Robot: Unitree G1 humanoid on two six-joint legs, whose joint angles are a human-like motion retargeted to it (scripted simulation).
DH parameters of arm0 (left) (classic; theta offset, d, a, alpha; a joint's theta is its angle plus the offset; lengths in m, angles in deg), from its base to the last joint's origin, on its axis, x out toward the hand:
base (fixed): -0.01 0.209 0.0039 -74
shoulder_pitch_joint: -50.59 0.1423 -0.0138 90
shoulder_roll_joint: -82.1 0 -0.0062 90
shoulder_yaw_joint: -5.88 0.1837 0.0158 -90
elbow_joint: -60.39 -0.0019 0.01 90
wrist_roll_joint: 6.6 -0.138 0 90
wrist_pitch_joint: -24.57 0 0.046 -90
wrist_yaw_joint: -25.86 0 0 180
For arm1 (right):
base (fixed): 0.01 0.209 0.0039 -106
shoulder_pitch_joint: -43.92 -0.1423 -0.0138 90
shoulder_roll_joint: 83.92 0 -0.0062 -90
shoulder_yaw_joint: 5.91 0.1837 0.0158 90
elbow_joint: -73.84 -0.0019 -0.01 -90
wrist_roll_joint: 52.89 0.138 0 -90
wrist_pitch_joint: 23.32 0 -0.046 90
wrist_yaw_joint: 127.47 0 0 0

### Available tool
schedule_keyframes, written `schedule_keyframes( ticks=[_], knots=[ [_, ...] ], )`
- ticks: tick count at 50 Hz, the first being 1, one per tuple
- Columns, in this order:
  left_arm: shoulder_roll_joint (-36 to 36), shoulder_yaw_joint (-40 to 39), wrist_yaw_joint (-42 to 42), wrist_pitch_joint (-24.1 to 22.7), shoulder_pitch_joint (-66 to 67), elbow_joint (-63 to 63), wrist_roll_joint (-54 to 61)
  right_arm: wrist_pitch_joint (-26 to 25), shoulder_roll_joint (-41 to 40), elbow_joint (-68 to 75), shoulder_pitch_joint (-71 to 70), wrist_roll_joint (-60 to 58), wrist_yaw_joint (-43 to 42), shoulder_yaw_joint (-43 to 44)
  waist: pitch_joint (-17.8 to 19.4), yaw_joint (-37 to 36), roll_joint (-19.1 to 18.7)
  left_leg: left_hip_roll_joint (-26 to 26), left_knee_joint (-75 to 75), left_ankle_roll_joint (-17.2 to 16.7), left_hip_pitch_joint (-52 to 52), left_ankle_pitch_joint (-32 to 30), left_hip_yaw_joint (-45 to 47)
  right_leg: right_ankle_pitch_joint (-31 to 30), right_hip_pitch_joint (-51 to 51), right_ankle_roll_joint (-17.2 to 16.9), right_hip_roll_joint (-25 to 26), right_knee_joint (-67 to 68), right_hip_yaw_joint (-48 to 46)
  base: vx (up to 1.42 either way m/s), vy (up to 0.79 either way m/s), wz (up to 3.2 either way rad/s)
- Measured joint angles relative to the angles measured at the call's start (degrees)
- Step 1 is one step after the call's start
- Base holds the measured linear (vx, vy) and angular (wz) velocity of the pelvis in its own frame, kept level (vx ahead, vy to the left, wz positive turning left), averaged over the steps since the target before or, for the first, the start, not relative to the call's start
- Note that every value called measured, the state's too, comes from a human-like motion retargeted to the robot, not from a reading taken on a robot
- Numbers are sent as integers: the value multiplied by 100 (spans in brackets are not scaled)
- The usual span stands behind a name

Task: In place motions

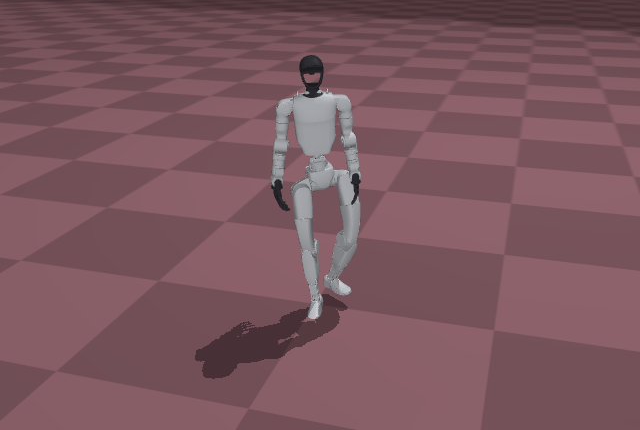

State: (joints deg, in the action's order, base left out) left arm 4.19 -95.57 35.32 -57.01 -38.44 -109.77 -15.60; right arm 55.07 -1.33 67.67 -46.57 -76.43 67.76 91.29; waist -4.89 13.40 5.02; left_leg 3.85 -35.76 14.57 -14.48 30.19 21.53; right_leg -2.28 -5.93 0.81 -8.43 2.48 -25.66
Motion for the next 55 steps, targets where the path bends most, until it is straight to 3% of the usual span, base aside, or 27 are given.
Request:
schedule_keyframes(
  ticks=[5, 7, 8, 10, 12, 14, 20, 28, 31, 34, 36, 37, 38, 39, 42, 45, 47, 50, 55],
  knots=[
    [71, 243, 115, -43, -78, 51, -88, 60, -83, -289, -123, 16, 27, -63, 119, 37, -393, 251, 1418, 43, 14, 36, -169, -14, 20, 5, 375, -35, 244, 13, 2, -84],
    [-18, 305, 174, -35, -96, 27, -160, 69, -128, -312, -189, 77, 36, -106, 226, -26, -413, -131, 1463, 43, 169, -197, 2, 140, 216, 221, 721, -41, 404, 23, -42, -76],
    [-27, 362, 195, -32, -94, 16, -227, 74, -155, -310, -204, 112, 38, -106, 196, 95, -495, 147, 1623, 43, 149, -178, -520, 121, 204, 220, 757, -65, 362, 11, -1, 4],
    [-26, 410, 230, -20, -65, -40, -406, 53, -234, -286, -195, 153, 56, -143, 111, 314, -672, -367, 1813, 43, 505, -453, 752, 126, 199, 111, 760, -41, 329, 3, 29, 20],
    [-51, 406, 226, -2, -94, -66, -522, 45, -287, -273, -197, 237, 54, -164, 148, 279, -605, -44, 1915, 43, 383, -456, 30, 118, 245, 128, 724, -51, 411, -2, 11, -8],
    [-88, 483, 202, -5, -85, -62, -575, 74, -289, -221, -160, 351, 91, -169, 183, 249, -568, -149, 2026, 43, 640, -489, 524, 157, 349, 116, 681, -39, 369, 5, 7, 9],
    [-89, 371, 223, -39, 132, -54, -565, 33, -200, -103, -133, 51, 80, -341, -3, -95, -605, 55, 2297, 43, 601, -543, 270, 209, 235, 91, 637, 53, 424, -2, 14, -5],
    [-177, 135, 274, -9, 484, 63, -594, 124, -286, -205, -215, 80, 29, -704, 52, -108, -723, -16, 2208, 43, 186, -756, -468, 676, -57, 103, 660, 837, 228, -20, 11, 78],
    [-268, 104, 254, 9, 494, -2, -706, 164, -389, -185, -166, 201, -6, -714, 58, 35, -688, 80, 2056, 43, -140, -969, -1217, 558, -398, 120, 810, 1243, 1382, -25, -1, 274],
    [-308, 104, 189, 46, 387, -112, -709, 197, -435, -188, -112, 213, 40, -647, 48, 294, -700, 303, 1887, 43, -524, -1239, -2017, 570, -667, -178, 1116, 1421, 3038, -27, 3, 336],
    [-311, 119, 167, 65, 271, -147, -642, 237, -425, -209, -64, 168, 68, -599, 78, 431, -724, 526, 1855, 43, -718, -1484, -2522, 740, -648, -374, 1201, 1350, 3487, -38, 12, 364],
    [-304, 133, 178, 69, 195, -146, -610, 266, -401, -216, -25, 138, 74, -572, 102, 428, -710, 674, 1899, 43, -778, -1638, -2743, 853, -577, -349, 1100, 1249, 3207, -54, 24, 379],
    [-288, 152, 211, 66, 106, -132, -592, 298, -358, -213, 27, 110, 75, -545, 128, 312, -656, 839, 2021, 43, -781, -1798, -2872, 966, -457, -100, 773, 1108, 2166, -52, 27, 310],
    [-271, 168, 242, 57, 52, -109, -600, 316, -312, -193, 79, 102, 77, -534, 154, 113, -564, 975, 2157, 43, -747, -1909, -2885, 1015, -350, -15, 611, 1024, 1733, -49, 30, 224],
    [-211, 339, 290, 4, -102, -28, -632, 294, -129, -59, 223, 120, 128, -422, 439, -820, -308, 1286, 2592, -95, -534, -2026, -2953, 1158, -60, -89, 425, 1048, 1351, -74, 26, 209],
    [-140, 410, 219, -21, -226, -57, -376, 217, -11, -9, 350, -48, 155, -286, 740, -1159, -371, 1241, 2815, -416, -476, -1726, -2879, 1245, 281, -260, 163, 982, 146, -90, -10, 333],
    [-106, 362, 212, -32, -317, -187, -127, 184, 22, -25, 435, -188, 86, -218, 812, -1134, -419, 1124, 2888, -632, -495, -1444, -2373, 1310, 479, -262, 211, 865, -484, -86, -29, 349],
    [-71, 206, 208, 52, -456, -457, 202, 161, 77, 48, 642, -283, -73, -162, 759, -1022, -583, 741, 2956, -1232, -631, -1061, -1170, 1433, 792, -395, 348, 665, -1697, -75, -42, 422],
    [-183, 136, -46, 45, -461, -565, 137, 79, 35, 264, 869, -225, 146, -141, 638, -997, -487, -175, 2681, -1900, -563, -1628, 1754, 1603, 1169, -665, 516, 448, -3311, -54, -40, 368]
  ],
)
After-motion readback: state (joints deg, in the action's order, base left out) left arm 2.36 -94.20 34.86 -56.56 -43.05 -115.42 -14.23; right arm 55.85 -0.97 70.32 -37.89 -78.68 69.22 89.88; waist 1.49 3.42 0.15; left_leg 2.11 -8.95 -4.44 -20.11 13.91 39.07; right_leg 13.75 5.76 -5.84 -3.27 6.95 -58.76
